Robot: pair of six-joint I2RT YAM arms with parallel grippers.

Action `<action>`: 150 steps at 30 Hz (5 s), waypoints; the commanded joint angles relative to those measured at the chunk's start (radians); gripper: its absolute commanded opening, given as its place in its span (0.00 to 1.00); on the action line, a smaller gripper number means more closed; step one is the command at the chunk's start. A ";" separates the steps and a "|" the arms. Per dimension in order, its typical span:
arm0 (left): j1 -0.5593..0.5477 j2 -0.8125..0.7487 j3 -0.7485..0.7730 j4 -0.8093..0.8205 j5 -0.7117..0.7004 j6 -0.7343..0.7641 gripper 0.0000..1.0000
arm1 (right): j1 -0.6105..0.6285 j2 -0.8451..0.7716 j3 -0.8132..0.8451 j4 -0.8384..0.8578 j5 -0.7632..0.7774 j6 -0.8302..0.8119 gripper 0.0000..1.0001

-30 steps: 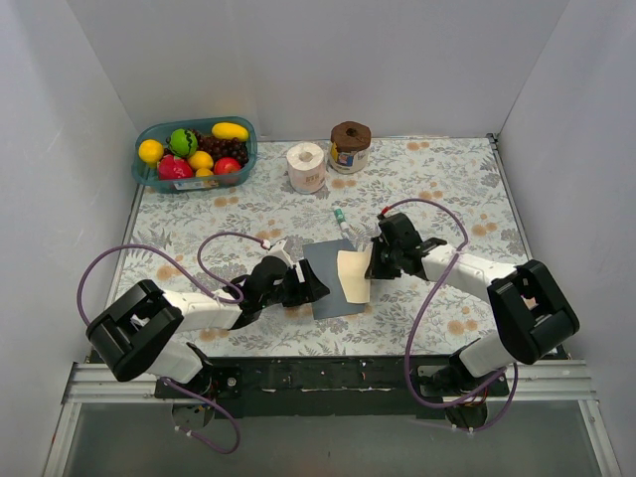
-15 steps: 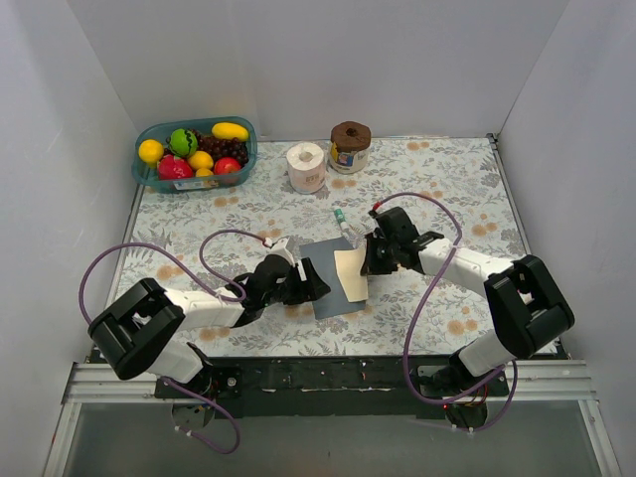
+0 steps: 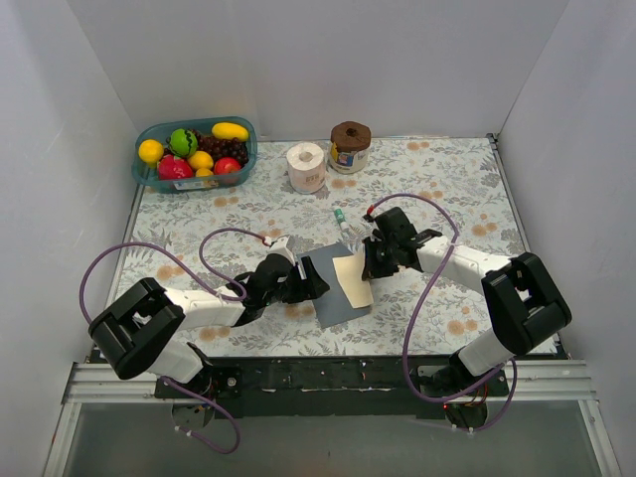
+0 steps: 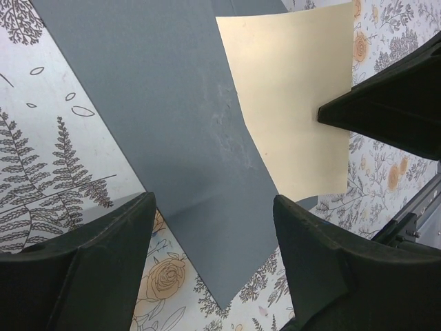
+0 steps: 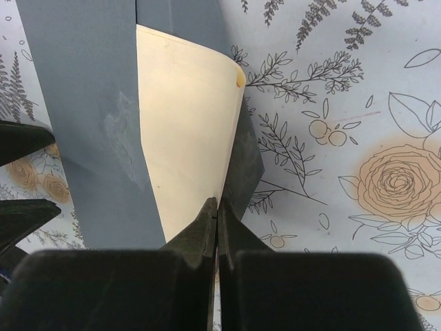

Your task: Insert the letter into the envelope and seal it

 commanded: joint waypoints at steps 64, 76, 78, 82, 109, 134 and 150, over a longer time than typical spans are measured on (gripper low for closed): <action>0.047 0.058 0.012 -0.101 -0.051 0.088 0.70 | -0.008 0.126 -0.023 0.157 -0.267 -0.115 0.01; 0.061 0.076 0.017 -0.090 -0.037 0.094 0.70 | -0.010 0.140 -0.026 0.177 -0.348 -0.122 0.01; 0.061 0.082 0.018 -0.086 -0.036 0.095 0.70 | -0.011 0.143 -0.029 0.180 -0.361 -0.122 0.01; 0.061 0.084 0.021 -0.086 -0.036 0.097 0.70 | -0.010 0.152 -0.025 0.188 -0.374 -0.124 0.01; 0.067 0.068 0.012 -0.097 -0.045 0.094 0.70 | -0.010 -0.016 0.048 0.076 -0.186 -0.104 0.45; 0.067 0.061 -0.003 -0.084 -0.032 0.092 0.69 | 0.019 0.100 0.055 0.022 -0.042 -0.098 0.01; 0.067 0.064 -0.003 -0.071 -0.016 0.085 0.69 | 0.085 0.113 0.086 -0.013 0.015 -0.095 0.01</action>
